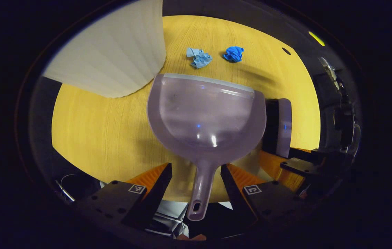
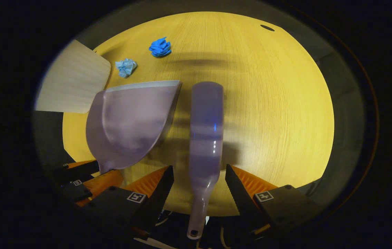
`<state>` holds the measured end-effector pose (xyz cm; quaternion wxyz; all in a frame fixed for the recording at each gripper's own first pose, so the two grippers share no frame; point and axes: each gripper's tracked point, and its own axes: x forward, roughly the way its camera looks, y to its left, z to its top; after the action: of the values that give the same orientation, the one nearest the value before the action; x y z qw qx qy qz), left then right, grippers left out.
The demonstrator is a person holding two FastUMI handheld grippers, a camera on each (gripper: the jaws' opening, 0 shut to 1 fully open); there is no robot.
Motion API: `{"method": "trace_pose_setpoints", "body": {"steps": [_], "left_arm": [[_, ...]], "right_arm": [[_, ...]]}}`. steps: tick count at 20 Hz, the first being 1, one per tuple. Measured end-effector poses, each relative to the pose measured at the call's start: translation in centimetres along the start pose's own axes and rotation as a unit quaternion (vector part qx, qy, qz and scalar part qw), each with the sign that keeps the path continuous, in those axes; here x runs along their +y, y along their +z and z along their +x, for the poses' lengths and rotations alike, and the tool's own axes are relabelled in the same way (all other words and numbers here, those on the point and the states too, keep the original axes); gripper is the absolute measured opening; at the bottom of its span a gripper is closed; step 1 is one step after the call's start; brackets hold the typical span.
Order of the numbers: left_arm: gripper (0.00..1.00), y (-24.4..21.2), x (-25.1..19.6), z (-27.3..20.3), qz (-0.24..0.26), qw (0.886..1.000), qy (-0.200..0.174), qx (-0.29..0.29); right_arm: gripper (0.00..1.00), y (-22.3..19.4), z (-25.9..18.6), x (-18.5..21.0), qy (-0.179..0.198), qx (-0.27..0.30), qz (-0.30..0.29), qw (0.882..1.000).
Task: Pick up the small broom and dustpan from the desktop, sweep the trash into the dustpan with the broom, and then empty the trash into the garbage bin.
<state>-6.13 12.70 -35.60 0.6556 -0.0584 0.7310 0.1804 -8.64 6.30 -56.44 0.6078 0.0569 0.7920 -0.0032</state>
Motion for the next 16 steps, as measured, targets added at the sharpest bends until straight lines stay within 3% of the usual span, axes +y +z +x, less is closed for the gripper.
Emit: {"method": "trace_pose_setpoints", "body": {"steps": [5,6,7,8,9,10,12,14,16], "left_arm": [[0.85,0.6,0.3,0.8,0.031,0.999,0.001,0.02],[0.85,0.5,0.2,0.9,0.032,0.999,-0.001,0.027],[0.82,0.5,0.1,0.9,0.031,0.999,-0.002,0.033],[0.85,0.5,0.0,1.0,0.032,0.999,-0.005,0.036],[0.85,0.5,-0.1,1.1,0.035,0.999,-0.003,0.038],[0.85,0.6,0.1,1.3,0.041,0.999,-0.002,0.035],[0.85,0.5,0.6,1.8,0.042,0.998,0.019,0.04],[0.82,0.6,0.5,2.0,0.044,0.998,0.026,0.038],[0.81,0.6,0.8,2.1,0.053,0.997,0.039,0.034]], "right_arm": [[0.98,0.3,0.9,-0.1,-0.01,0.012,0.002,1.0],[0.89,0.4,1.2,-0.3,-0.013,0.013,0.003,1.0],[0.98,0.5,1.3,-0.5,-0.017,0.016,0.007,1.0],[0.89,0.6,1.5,-0.5,-0.017,0.018,0.011,1.0],[0.98,0.6,1.8,-0.7,-0.022,0.021,0.014,0.999],[0.98,0.9,1.6,-0.9,-0.029,0.018,0.022,0.999],[0.87,1.2,1.9,-0.9,-0.039,0.018,0.033,0.999],[0.91,1.4,1.8,-1.2,-0.047,0.018,0.039,0.998],[0.72,1.5,1.8,-1.6,-0.047,0.015,0.034,0.998]]}}
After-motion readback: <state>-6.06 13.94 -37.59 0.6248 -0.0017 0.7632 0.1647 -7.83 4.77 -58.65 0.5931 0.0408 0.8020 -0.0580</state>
